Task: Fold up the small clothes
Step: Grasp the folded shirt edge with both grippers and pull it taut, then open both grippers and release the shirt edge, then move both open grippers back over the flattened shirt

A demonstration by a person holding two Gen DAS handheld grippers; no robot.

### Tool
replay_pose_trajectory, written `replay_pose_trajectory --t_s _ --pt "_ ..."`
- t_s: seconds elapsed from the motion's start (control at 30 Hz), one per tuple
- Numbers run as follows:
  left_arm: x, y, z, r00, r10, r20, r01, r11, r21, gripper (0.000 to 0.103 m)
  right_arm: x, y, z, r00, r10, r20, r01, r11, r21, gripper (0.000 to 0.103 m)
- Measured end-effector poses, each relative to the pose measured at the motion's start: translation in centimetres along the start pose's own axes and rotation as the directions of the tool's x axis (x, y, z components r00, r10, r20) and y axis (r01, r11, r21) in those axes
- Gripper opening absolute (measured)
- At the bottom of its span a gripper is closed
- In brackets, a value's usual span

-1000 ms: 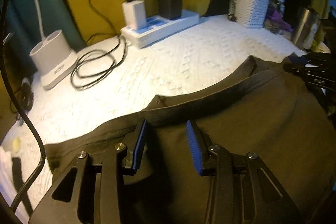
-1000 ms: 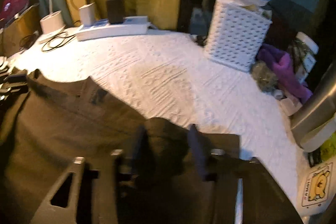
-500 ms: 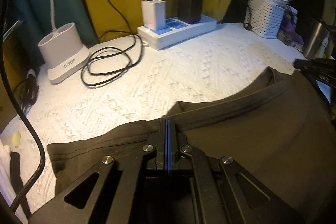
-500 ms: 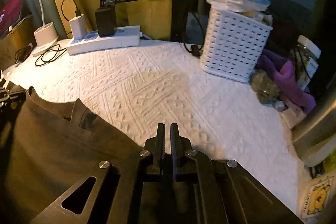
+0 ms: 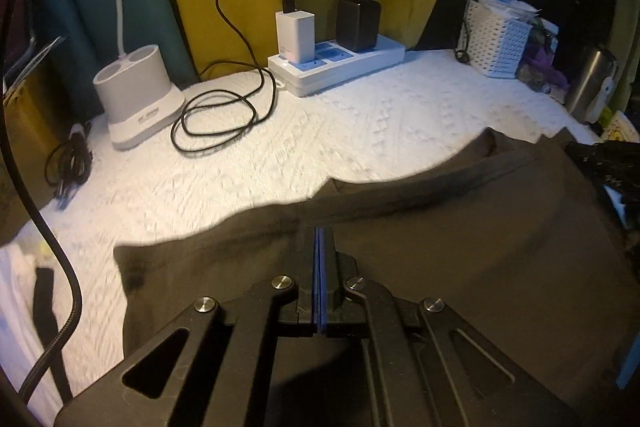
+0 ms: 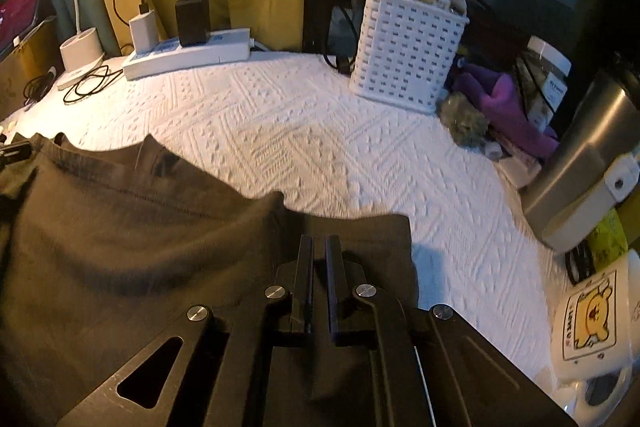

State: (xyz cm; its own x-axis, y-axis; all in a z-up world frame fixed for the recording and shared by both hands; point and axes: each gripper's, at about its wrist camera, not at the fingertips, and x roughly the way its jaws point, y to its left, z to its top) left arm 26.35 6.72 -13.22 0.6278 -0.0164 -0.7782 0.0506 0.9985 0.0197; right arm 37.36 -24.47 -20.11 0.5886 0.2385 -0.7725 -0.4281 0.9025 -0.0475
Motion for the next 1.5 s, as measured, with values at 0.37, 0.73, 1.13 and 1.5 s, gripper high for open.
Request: replay_pose_trajectory --t_s 0.37,0.73,1.13,1.5 --pt "-1.7 0.0 -5.7 0.997 -0.025 -0.074 0.02 0.997 -0.075 0.0 0.1 -2.8 -1.8 0.995 -0.098 0.003 0.097 0.994 0.045 0.082" --pt "-2.8 1.2 -5.6 0.997 0.015 -0.079 -0.021 0.996 -0.083 0.002 -1.3 -3.4 -2.6 0.997 -0.081 0.019 0.079 0.992 0.103 0.082" --pt "-2.7 5.2 -5.0 0.993 0.112 -0.042 -0.116 0.988 -0.099 0.062 -1.1 -4.9 -2.4 0.998 0.055 0.044 -0.061 0.985 0.16 0.082" --pt "0.8 5.9 -2.0 0.997 0.078 -0.007 -0.078 0.997 0.001 0.03 1.1 -4.9 -0.5 0.989 0.149 0.026 -0.151 0.981 0.123 0.016"
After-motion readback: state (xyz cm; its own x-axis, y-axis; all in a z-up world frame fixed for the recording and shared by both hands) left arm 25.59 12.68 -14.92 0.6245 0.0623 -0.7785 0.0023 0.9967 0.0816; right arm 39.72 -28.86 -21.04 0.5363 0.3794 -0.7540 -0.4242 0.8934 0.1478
